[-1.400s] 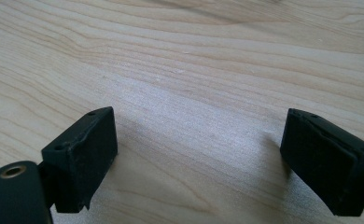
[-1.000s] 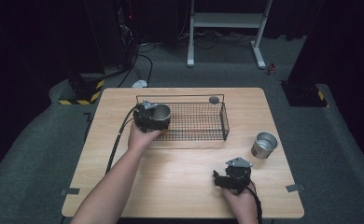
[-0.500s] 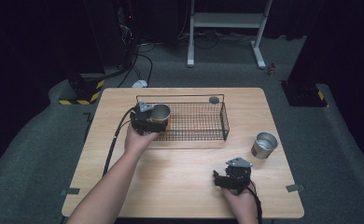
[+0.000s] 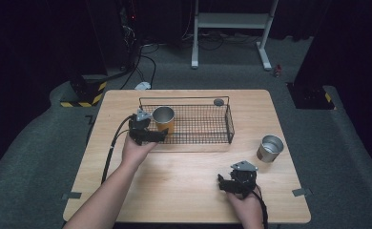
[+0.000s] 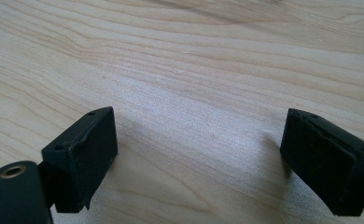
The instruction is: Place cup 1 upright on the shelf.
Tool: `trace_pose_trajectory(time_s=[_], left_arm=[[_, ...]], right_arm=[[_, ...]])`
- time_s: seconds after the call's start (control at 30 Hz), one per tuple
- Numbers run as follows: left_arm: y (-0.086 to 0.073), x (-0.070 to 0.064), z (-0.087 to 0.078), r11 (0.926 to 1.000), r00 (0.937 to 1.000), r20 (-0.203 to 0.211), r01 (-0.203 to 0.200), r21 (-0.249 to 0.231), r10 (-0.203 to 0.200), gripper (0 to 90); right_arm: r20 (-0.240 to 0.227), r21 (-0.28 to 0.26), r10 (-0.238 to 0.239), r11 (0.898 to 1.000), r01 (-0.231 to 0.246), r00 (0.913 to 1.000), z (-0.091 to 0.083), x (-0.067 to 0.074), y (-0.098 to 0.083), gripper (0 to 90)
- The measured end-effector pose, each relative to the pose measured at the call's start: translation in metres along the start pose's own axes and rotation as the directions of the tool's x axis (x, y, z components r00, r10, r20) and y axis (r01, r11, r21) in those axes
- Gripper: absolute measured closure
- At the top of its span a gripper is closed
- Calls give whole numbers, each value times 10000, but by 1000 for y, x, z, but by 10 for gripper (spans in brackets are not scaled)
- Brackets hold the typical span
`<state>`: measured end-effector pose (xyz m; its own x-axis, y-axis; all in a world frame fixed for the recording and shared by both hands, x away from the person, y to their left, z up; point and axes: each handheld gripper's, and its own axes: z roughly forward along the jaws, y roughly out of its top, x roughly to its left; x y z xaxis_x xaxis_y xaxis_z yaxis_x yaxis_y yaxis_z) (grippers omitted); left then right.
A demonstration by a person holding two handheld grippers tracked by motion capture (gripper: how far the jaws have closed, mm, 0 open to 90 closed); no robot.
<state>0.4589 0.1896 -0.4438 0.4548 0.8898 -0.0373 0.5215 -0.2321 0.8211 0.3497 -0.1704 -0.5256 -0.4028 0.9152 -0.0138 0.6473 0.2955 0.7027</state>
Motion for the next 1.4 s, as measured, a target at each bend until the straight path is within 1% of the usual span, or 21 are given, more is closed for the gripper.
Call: trace_pose_trajectory(time_s=[0.13, 0.27, 0.33, 0.4, 0.53, 0.57, 0.6, 0.67, 0.7, 0.73, 0.8, 0.9, 1.0, 1.07, 1.13, 1.27, 1.33, 1.37, 1.4], left_arm=[[-10, 0, -9, 10000, 9997, 225, -47, -4, 47, 0], [-19, -3, -19, 9996, 9990, 358, -269, -45, 270, 4], [-25, -3, -24, 9998, 9985, 520, -156, -102, 161, 7], [-30, -4, -27, 9999, 9978, 659, -115, -56, 118, 9], [-40, -6, -34, 9997, 9965, 804, -226, 2, 225, 9], [-43, -6, -37, 9995, 9960, 844, -303, -20, 303, 10], [-45, -7, -39, 9996, 9957, 885, -276, -6, 275, 14], [-51, -7, -43, 9995, 9929, 1160, -286, 104, 272, 19], [-53, -8, -44, 9992, 9927, 1148, -388, 130, 371, 20], [-55, -9, -46, 9981, 9926, 1069, -601, 162, 580, 20], [-60, -10, -50, 9971, 9906, 1171, -739, 208, 710, 19], [-69, -11, -55, 9975, 9882, 1416, -638, 300, 589, 18], [-79, -11, -58, 9965, 9858, 1535, -743, 380, 677, 18], [-89, -10, -60, 9950, 9853, 1510, -884, 466, 805, 18], [-98, -9, -60, 9949, 9847, 1591, -816, 597, 712, 18], [-116, -4, -61, 9908, 9847, 1579, -909, 999, 744, 18], [-125, -3, -60, 9894, 9851, 1606, -814, 1205, 615, 20], [-128, -2, -60, 9882, 9852, 1580, -863, 1263, 658, 20], [-133, -2, -60, 9855, 9859, 1488, -974, 1389, 765, 21]], right_arm=[[-4, 5, 3, 10000, -3, 10000, 0, 0, 0, 108], [0, 23, -5, 10000, 5, 10000, 0, 0, 0, 108], [1, 25, -4, 10000, 4, 10000, 0, 0, 0, 108], [-1, 25, -3, 10000, 3, 10000, 0, 0, 0, 108], [-4, 24, -3, 10000, 3, 10000, 0, 0, 0, 108], [1, 4, -1, 10000, 1, 10000, 0, 0, 0, 107], [2, 5, 0, 10000, 0, 10000, 0, 0, 0, 108], [-1, 6, -2, 10000, 2, 10000, 0, 0, 0, 108], [-5, 25, -2, 10000, 2, 10000, 0, 0, 0, 108], [-4, 4, 4, 10000, -4, 10000, 0, 0, 0, 108], [1, 22, -2, 10000, 2, 10000, 0, 0, 0, 108], [2, 27, -2, 10000, 2, 10000, 0, 0, 0, 108], [-3, 25, -1, 10000, 1, 10000, 0, 0, 0, 108], [4, 29, 22, 10000, -22, 10000, 0, 0, 0, 108], [8, 28, 14, 10000, -14, 10000, 0, 0, 0, 109], [14, 29, 10, 10000, -10, 10000, 0, 0, 0, 110], [14, 27, 11, 10000, -11, 10000, 0, 0, 0, 110], [13, 29, 11, 10000, -11, 10000, 0, 0, 0, 110], [12, 26, 9, 10000, -9, 10000, 0, 0, 0, 110]])
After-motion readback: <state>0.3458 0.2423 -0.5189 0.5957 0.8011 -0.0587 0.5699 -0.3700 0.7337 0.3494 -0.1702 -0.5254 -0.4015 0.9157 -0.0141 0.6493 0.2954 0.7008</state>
